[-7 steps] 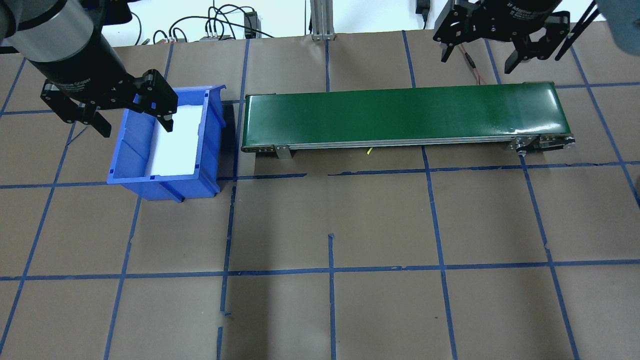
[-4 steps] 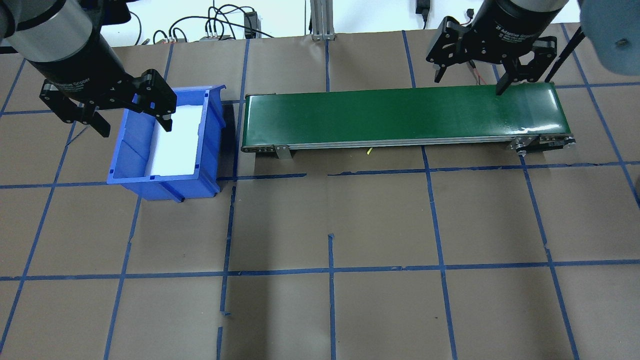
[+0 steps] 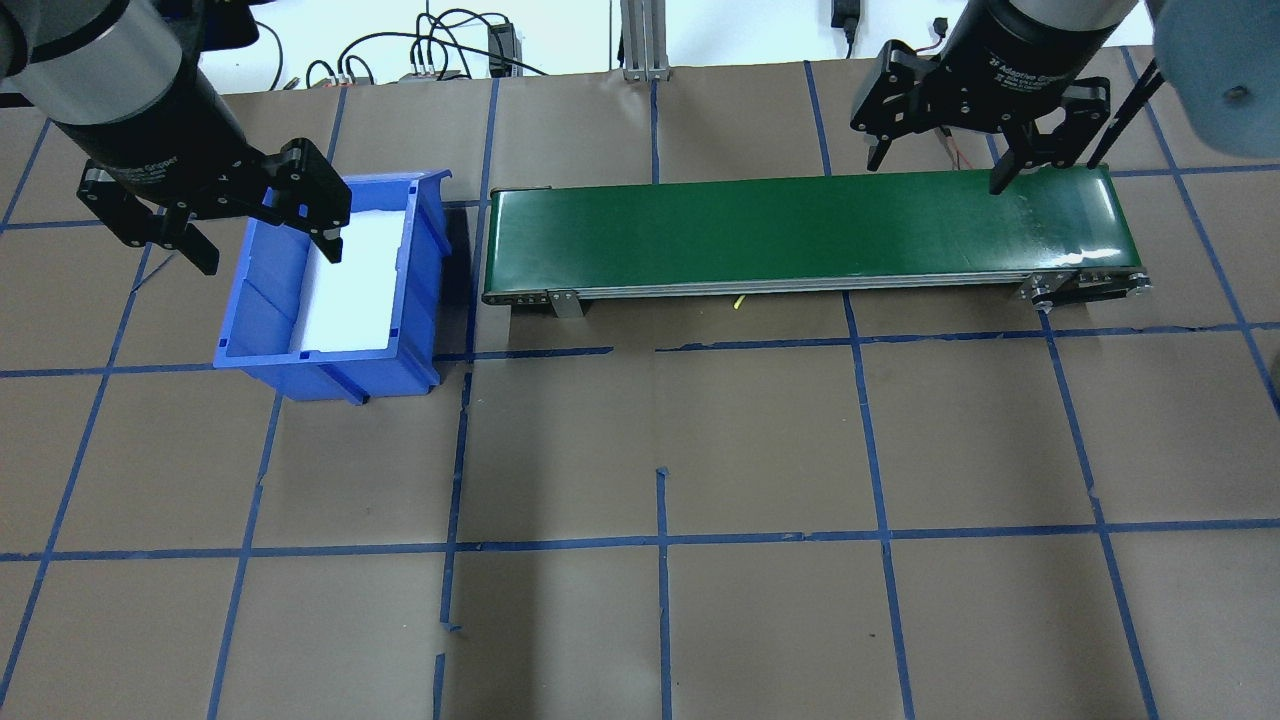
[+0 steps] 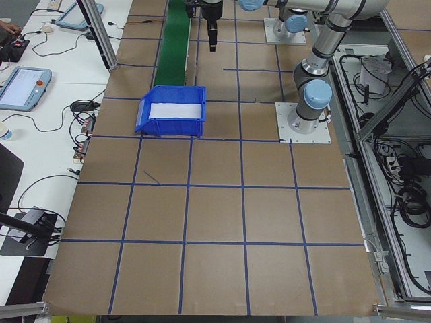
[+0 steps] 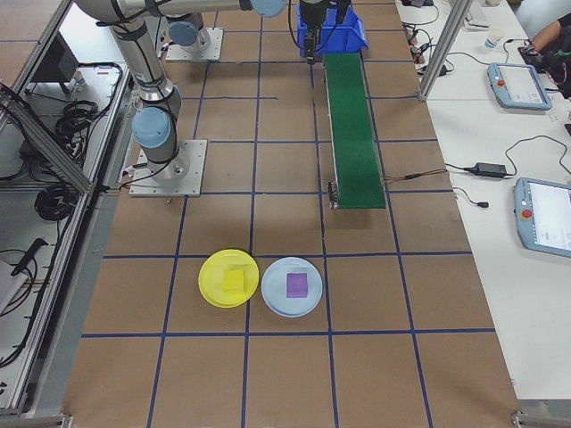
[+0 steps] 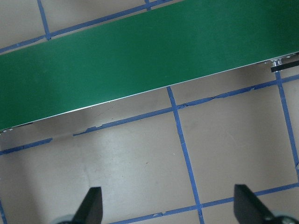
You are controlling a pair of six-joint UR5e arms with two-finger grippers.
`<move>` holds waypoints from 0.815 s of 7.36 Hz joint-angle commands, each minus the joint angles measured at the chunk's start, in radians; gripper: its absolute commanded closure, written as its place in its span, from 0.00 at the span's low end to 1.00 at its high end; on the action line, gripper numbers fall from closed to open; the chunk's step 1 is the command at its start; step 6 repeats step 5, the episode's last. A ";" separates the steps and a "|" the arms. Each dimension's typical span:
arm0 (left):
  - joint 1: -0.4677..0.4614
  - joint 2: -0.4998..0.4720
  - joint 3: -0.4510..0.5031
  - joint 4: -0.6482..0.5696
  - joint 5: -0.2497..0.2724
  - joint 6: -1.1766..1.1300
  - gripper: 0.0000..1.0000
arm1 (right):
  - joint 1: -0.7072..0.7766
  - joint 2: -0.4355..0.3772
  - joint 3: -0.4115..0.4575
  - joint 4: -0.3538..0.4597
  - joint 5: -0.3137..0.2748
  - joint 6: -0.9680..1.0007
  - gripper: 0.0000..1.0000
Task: Move block left to right into plate
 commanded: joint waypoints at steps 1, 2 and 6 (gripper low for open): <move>-0.004 -0.002 0.000 0.008 -0.001 -0.006 0.00 | 0.001 0.000 0.002 0.000 0.002 -0.130 0.00; -0.004 -0.002 -0.001 0.009 -0.001 -0.008 0.00 | 0.001 0.000 0.002 0.000 0.003 -0.129 0.00; 0.000 -0.002 -0.001 0.009 -0.002 -0.003 0.00 | 0.001 0.000 0.002 -0.002 0.002 -0.129 0.00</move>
